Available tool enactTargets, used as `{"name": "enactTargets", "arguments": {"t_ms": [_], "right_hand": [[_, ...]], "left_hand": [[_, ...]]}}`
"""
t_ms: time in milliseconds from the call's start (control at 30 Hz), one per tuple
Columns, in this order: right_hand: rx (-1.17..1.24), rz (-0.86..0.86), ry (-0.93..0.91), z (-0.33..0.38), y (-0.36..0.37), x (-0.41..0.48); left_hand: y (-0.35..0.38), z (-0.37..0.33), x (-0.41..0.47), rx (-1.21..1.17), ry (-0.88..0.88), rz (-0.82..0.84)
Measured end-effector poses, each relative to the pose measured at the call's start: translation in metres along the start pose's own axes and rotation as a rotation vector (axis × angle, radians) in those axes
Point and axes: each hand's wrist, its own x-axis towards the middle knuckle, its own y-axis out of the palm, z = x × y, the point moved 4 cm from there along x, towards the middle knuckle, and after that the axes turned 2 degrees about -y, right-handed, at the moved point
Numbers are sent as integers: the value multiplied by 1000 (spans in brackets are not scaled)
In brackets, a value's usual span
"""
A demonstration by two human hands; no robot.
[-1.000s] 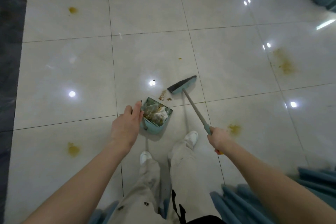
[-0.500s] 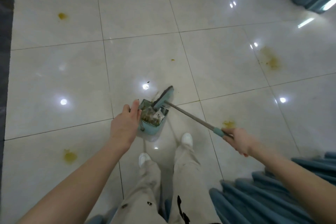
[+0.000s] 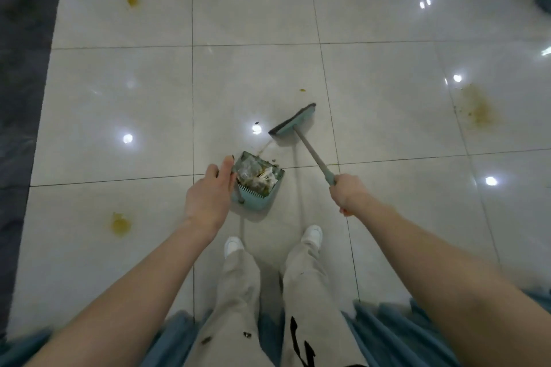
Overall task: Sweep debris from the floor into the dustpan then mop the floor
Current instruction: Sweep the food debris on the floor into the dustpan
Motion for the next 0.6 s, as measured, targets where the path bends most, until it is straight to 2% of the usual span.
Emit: {"name": "enactTargets", "arguments": {"t_ms": [400, 600], "right_hand": [[-321, 154, -153, -65, 10, -72], [-208, 60, -178, -74, -6, -92]], "left_hand": [[-10, 4, -7, 16, -6, 16], [-11, 27, -16, 23, 78, -21]]}}
